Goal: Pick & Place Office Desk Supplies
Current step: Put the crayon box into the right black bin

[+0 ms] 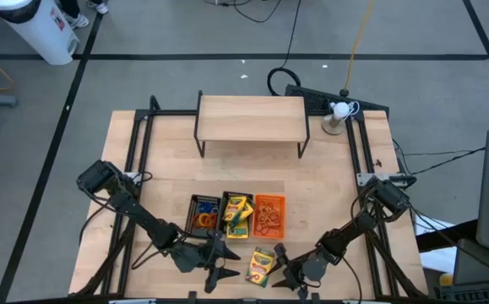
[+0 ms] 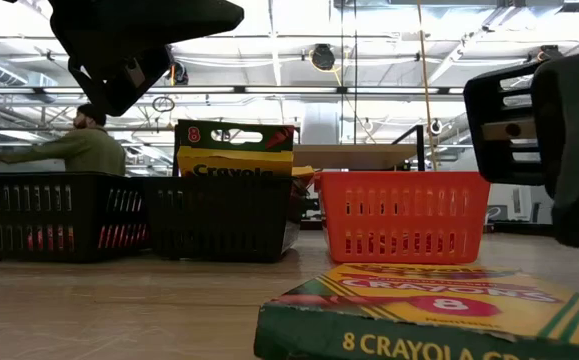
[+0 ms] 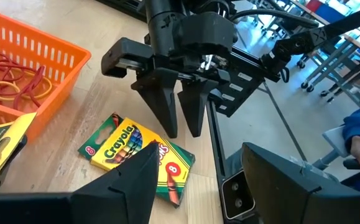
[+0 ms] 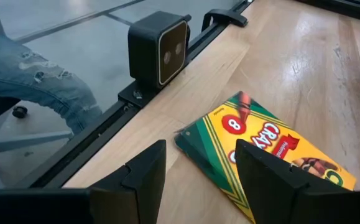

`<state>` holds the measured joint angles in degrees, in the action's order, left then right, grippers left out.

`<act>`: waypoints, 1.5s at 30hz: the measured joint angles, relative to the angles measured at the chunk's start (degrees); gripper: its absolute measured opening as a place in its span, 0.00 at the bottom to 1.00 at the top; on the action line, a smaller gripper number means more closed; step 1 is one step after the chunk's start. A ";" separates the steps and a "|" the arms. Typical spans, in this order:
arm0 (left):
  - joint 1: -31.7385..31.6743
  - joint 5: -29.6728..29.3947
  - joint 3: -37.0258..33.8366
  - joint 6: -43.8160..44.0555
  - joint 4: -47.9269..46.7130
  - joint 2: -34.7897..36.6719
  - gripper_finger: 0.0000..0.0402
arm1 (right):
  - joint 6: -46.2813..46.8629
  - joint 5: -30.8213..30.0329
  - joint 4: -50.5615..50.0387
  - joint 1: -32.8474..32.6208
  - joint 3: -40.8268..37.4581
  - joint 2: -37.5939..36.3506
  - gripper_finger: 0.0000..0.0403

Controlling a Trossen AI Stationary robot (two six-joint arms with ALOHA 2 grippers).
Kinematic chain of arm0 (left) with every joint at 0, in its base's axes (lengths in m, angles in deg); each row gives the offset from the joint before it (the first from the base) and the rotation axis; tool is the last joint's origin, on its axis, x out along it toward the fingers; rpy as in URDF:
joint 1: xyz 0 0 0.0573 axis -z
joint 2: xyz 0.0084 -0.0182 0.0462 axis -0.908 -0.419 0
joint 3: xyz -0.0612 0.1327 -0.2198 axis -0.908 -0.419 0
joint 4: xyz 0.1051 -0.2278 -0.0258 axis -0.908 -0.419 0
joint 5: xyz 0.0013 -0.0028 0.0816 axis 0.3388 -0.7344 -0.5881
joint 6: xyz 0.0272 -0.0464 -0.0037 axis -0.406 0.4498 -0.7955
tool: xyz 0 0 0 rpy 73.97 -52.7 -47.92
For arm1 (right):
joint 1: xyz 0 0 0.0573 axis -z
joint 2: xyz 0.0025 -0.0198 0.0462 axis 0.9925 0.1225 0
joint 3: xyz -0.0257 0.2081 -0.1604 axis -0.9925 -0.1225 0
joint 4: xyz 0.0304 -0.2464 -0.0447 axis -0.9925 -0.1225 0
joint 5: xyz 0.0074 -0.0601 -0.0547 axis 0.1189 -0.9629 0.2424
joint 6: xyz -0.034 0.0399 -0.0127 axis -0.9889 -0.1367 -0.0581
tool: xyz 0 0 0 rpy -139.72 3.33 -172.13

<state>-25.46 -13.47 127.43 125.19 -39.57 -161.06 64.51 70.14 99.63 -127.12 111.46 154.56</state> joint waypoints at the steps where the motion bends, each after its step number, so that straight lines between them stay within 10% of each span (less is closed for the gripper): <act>1: 0.00 0.00 0.00 0.00 0.02 0.00 0.57 | 0.02 0.00 -0.12 0.00 0.10 0.00 0.45; 17: 0.00 0.01 0.00 0.24 0.02 0.00 0.57 | -2.78 0.26 -14.49 0.00 7.66 0.02 0.45; 45: 0.00 1.33 -0.02 0.68 0.04 0.00 0.57 | -3.00 4.19 -4.24 1.05 8.93 8.20 0.44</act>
<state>-25.46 -12.14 127.41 125.87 -39.52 -161.06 61.51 74.33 95.39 -126.08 120.39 162.75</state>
